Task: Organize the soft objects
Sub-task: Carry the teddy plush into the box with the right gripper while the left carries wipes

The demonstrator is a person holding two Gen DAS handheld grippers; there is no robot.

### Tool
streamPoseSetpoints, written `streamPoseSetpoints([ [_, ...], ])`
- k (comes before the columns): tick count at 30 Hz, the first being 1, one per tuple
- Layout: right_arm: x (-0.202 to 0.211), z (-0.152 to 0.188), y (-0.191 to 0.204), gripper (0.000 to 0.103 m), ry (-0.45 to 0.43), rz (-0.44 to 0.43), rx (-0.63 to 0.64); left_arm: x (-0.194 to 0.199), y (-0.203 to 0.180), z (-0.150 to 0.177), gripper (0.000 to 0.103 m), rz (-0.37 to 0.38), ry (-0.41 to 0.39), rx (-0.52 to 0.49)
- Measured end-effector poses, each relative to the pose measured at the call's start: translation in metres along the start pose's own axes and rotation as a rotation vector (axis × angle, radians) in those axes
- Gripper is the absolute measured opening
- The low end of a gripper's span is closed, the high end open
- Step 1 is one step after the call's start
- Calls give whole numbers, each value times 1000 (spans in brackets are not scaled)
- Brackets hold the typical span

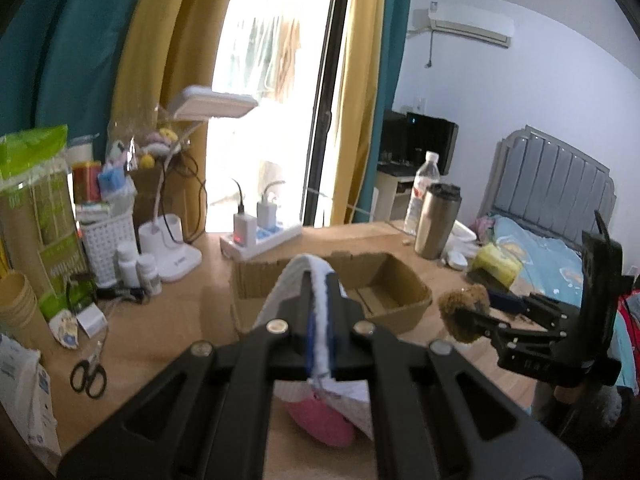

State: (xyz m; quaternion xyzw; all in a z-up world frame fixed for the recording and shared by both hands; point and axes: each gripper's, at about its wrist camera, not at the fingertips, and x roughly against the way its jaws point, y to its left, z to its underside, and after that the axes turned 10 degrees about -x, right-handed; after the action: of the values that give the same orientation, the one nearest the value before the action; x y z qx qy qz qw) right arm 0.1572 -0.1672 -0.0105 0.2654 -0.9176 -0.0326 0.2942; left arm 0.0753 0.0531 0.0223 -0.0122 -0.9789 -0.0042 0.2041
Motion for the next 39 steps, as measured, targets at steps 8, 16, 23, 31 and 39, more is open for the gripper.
streamPoseSetpoints([
  [8,-11,-22,-5,60,-20,0,0,-3,12,-31,4,-27,-50,-12],
  [16,-28,-36,-7,60,-19,4,2,-17,27,-49,4,-49,-73,-3],
  [23,-45,-46,-9,60,-8,17,3,-40,35,-52,4,-41,-57,6],
  [31,-66,-51,-13,60,15,24,0,-71,42,-46,4,-15,-5,18],
  [39,-88,-52,-17,60,42,28,-3,-101,45,-36,4,3,50,27],
])
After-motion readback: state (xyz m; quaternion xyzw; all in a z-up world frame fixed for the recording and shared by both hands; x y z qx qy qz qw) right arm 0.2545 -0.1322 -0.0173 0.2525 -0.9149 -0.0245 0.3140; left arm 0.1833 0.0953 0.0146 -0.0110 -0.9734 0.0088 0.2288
